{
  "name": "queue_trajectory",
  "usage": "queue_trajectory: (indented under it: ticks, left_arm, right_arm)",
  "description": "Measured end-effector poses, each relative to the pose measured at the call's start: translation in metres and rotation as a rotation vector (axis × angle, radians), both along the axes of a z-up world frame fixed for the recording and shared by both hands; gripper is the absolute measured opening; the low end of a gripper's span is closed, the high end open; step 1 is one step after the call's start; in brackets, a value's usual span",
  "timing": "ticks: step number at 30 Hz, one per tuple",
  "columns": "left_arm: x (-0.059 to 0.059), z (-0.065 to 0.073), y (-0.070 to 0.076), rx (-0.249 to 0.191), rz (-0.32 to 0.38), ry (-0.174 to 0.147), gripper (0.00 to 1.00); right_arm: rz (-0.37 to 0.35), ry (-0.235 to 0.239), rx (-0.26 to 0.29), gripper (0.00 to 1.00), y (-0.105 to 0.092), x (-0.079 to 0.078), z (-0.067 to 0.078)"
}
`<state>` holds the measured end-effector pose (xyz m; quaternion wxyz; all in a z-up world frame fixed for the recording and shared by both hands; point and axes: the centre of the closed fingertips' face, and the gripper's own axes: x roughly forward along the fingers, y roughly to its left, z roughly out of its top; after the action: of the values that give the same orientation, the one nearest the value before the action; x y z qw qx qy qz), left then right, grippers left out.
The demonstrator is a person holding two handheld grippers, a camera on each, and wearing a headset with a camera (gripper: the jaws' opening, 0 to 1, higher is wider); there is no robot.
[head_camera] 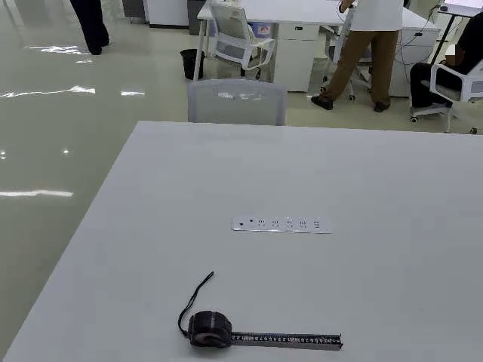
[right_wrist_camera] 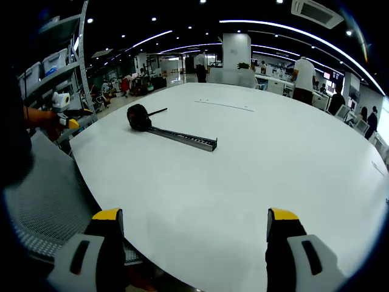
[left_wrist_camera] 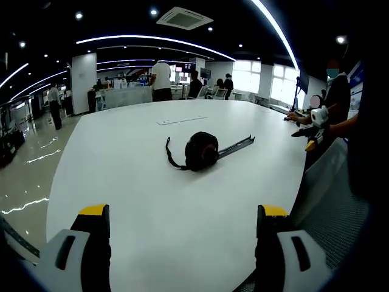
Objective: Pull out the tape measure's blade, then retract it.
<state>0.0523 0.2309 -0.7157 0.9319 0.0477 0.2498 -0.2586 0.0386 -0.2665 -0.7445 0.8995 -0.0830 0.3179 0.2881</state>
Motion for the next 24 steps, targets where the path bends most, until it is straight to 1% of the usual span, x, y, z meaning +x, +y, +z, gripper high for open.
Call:
queue_trajectory:
  ticks: [3,7,10,15,18,20,21,24]
  left_arm:
    - [-0.001,0.005,-0.002,-0.001,0.013,0.000,0.99]
    - [0.003,0.002,0.008,0.003,0.021,-0.009,0.99]
    - [0.006,0.009,0.006,0.001,0.033,-0.021,0.99]
    - [0.008,0.016,0.000,-0.001,0.033,-0.033,0.99]
    - [0.009,0.021,-0.004,-0.015,0.033,-0.036,0.99]
    - [0.010,0.022,-0.008,-0.005,0.026,-0.039,0.99]
    - [0.010,0.024,-0.012,0.001,0.017,-0.037,0.99]
    - [0.012,0.022,-0.015,0.001,-0.001,-0.040,0.99]
  right_arm:
    - [-0.008,0.005,-0.004,1.00,-0.003,-0.001,-0.003]
    - [-0.011,0.007,-0.003,1.00,-0.002,-0.002,-0.002]
    - [-0.008,0.012,0.002,1.00,0.000,-0.003,-0.002]
    - [0.001,0.007,-0.001,1.00,-0.001,-0.003,-0.003]
    - [0.003,0.008,0.000,1.00,-0.001,-0.004,-0.003]
    - [0.006,0.005,0.002,1.00,-0.001,-0.003,-0.004]
    - [0.008,0.006,0.002,1.00,-0.001,-0.003,-0.004]
    - [0.010,-0.006,-0.006,1.00,-0.002,-0.001,-0.002]
